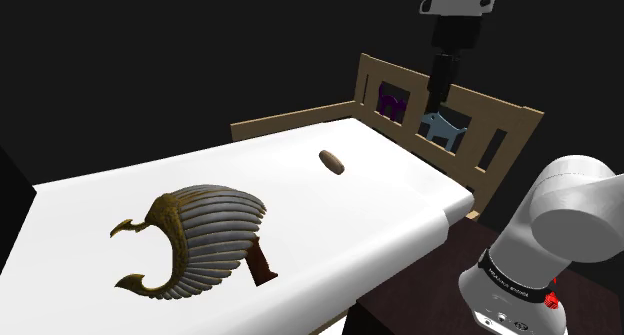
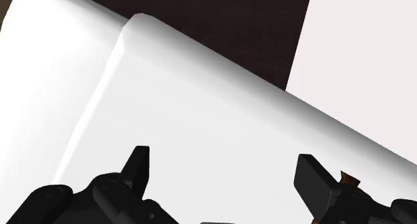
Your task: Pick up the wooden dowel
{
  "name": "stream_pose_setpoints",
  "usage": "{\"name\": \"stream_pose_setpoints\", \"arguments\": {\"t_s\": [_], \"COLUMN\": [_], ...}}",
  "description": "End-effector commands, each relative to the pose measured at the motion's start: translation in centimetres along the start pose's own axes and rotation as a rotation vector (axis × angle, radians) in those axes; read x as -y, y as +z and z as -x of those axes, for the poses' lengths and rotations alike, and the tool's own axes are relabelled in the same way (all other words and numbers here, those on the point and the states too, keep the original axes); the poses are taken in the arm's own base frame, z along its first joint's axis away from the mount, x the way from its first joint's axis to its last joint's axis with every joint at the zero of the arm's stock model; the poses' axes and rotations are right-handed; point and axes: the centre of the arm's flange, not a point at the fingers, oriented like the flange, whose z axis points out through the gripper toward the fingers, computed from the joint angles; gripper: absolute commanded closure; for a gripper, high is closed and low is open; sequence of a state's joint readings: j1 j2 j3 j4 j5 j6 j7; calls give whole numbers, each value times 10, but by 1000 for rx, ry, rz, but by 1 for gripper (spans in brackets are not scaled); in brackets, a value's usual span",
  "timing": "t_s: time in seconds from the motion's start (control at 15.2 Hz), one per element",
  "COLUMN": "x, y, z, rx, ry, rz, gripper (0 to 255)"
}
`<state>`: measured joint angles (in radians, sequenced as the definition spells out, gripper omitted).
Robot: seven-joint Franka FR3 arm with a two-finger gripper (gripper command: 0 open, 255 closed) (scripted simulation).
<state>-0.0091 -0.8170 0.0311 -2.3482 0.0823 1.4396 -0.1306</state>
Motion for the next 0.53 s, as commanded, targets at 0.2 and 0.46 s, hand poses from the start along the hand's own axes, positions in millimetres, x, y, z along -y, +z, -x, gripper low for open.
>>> {"name": "stream_pose_setpoints", "arguments": {"t_s": [0.2,0.46], "x": [-3,-8], "y": [27,62], "z": [-27,-62], "rx": [-14,-32], "ry": [30,70], "rz": [15,34], "gripper": [0,0]}}
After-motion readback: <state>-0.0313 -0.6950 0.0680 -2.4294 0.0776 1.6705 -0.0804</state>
